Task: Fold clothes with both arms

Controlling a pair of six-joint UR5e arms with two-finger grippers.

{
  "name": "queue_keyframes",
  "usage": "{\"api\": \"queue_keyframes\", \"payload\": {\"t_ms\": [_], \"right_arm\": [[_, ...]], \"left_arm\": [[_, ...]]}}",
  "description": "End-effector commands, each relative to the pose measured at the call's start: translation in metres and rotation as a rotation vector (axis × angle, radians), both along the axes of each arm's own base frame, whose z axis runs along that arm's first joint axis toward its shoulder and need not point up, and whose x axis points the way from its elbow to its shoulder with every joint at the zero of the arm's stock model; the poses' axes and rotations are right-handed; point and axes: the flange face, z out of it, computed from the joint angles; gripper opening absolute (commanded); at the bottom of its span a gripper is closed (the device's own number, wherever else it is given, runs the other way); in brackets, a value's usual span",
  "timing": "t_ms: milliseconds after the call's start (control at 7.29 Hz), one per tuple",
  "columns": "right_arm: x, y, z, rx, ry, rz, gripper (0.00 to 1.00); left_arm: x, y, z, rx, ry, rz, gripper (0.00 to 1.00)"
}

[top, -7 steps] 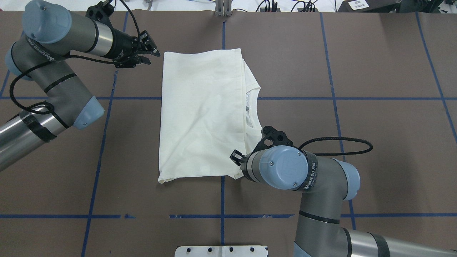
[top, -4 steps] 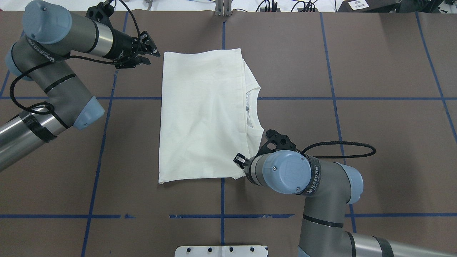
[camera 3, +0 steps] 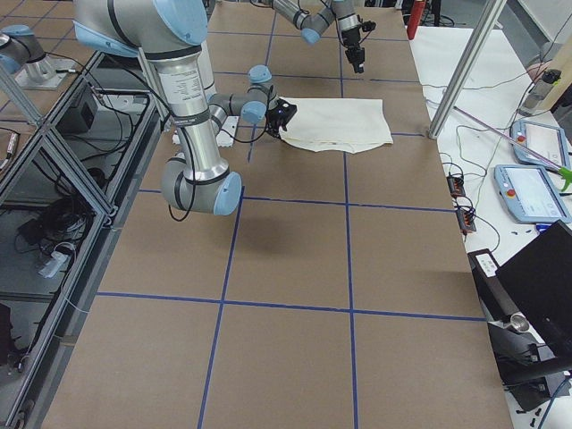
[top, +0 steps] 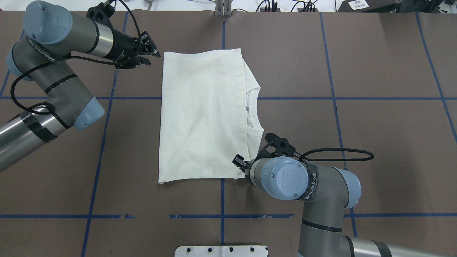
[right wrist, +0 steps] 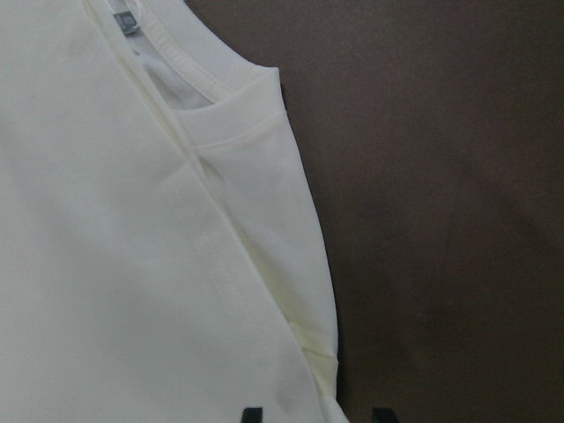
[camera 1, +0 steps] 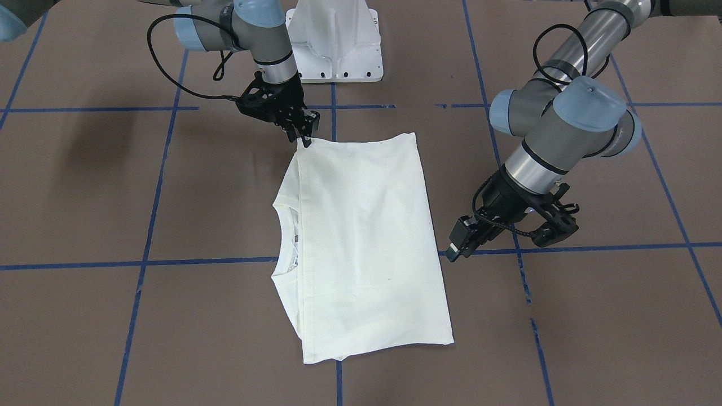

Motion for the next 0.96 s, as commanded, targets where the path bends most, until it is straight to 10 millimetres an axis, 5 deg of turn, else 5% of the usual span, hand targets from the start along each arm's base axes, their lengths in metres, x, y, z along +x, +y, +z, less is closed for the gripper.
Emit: {"api": "queue_keyframes", "payload": {"t_ms": [0,549,686,823], "right_arm": [[-0.002,-0.008,0.006,0.011,0.017,0.027,0.52],[-0.015,-0.010,0.017,0.010,0.041,0.032,0.52],[-0.017,-0.008,0.017,0.009,0.041,0.030,0.47],[-0.017,-0.008,0.018,0.007,0.043,0.031,0.28]], "left_arm": [[0.000,0.000,-0.001,-0.001,0.001,0.000,0.48],[0.000,0.000,-0.001,-0.001,0.001,0.000,0.48],[0.000,0.000,-0.001,-0.001,0.001,0.000,0.48],[0.000,0.000,-0.002,0.000,0.002,0.000,0.48]]}}
